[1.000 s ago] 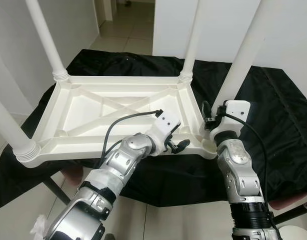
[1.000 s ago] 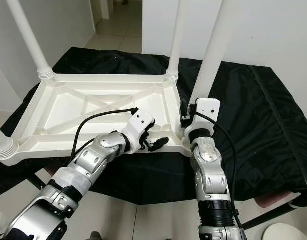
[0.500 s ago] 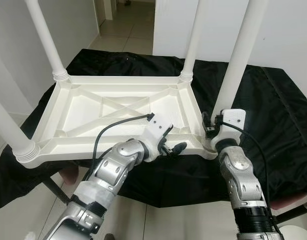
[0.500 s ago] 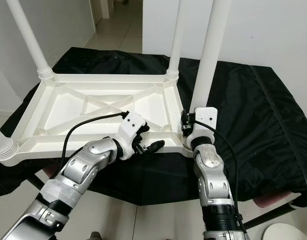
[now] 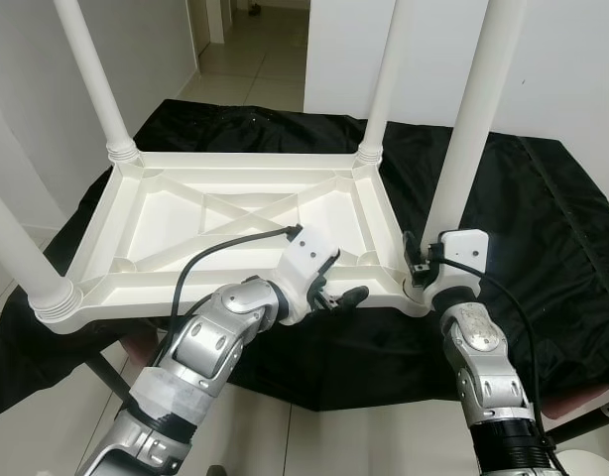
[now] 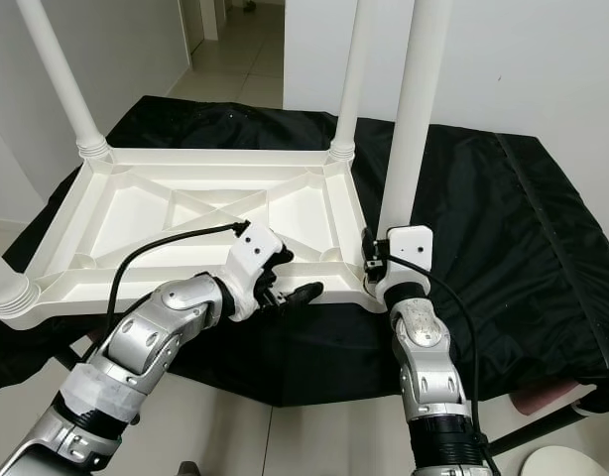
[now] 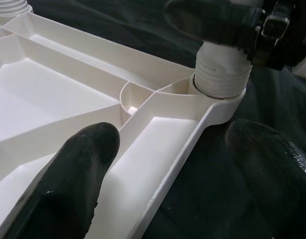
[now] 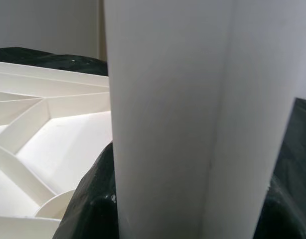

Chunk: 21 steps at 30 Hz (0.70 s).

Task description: Building children table

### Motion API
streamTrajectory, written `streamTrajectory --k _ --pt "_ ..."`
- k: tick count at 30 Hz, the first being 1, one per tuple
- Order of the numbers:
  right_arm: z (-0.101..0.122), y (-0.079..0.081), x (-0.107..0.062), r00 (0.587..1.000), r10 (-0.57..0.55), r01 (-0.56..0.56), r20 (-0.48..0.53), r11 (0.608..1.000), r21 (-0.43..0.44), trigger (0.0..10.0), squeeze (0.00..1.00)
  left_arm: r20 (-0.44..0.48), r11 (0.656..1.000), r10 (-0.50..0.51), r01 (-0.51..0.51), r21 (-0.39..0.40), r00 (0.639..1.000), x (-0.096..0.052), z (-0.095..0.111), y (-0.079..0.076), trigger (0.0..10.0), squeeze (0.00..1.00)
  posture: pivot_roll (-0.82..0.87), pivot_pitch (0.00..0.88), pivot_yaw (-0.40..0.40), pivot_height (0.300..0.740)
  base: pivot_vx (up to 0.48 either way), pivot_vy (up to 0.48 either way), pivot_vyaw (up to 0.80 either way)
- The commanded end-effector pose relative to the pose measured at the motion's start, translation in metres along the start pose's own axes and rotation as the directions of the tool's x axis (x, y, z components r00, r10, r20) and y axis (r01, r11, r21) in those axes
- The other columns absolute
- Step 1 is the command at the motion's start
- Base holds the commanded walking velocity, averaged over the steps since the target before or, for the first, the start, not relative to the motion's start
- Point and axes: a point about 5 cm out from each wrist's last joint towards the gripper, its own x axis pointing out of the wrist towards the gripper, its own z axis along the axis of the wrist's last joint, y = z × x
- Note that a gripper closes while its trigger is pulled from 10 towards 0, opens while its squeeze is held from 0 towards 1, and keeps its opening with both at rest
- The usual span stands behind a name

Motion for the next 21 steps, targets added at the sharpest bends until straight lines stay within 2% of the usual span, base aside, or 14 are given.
streamTrajectory --k 1,8,10,16,21 --pt "-0.021 0.002 -0.009 0.996 0.031 -0.032 -0.085 0.999 -0.008 10.0 0.00 -0.003 0.995 -0.097 0.097 -0.009 0.995 -0.001 0.001 -0.007 10.0 0.00 0.02 0.032 -0.021 0.740 0.000 0.000 0.00" --pt "-0.031 0.007 -0.017 0.992 0.097 -0.098 -0.077 0.995 -0.011 10.0 0.00 0.007 0.995 -0.095 0.095 -0.006 0.995 -0.003 0.005 -0.006 10.0 0.00 0.02 0.032 -0.021 0.740 0.000 0.000 0.00" --pt "-0.038 0.011 -0.020 0.986 0.152 -0.154 -0.073 0.988 -0.020 10.0 0.00 0.012 0.996 -0.094 0.094 -0.003 0.995 -0.004 0.008 -0.006 10.0 0.00 0.02 0.029 -0.018 0.740 0.000 0.000 0.00" --pt "-0.047 0.012 -0.022 0.979 0.188 -0.192 -0.081 0.981 -0.038 10.0 0.00 0.013 0.996 -0.094 0.094 0.006 0.995 -0.006 0.011 -0.007 10.0 0.00 0.03 0.032 -0.013 0.740 0.000 0.000 0.00" --pt "-0.054 0.012 -0.021 0.971 0.218 -0.219 -0.099 0.976 -0.002 10.0 0.00 0.013 0.996 -0.093 0.092 0.010 0.996 -0.008 0.013 -0.006 10.0 0.00 0.03 0.032 -0.009 0.740 0.000 0.000 0.00"
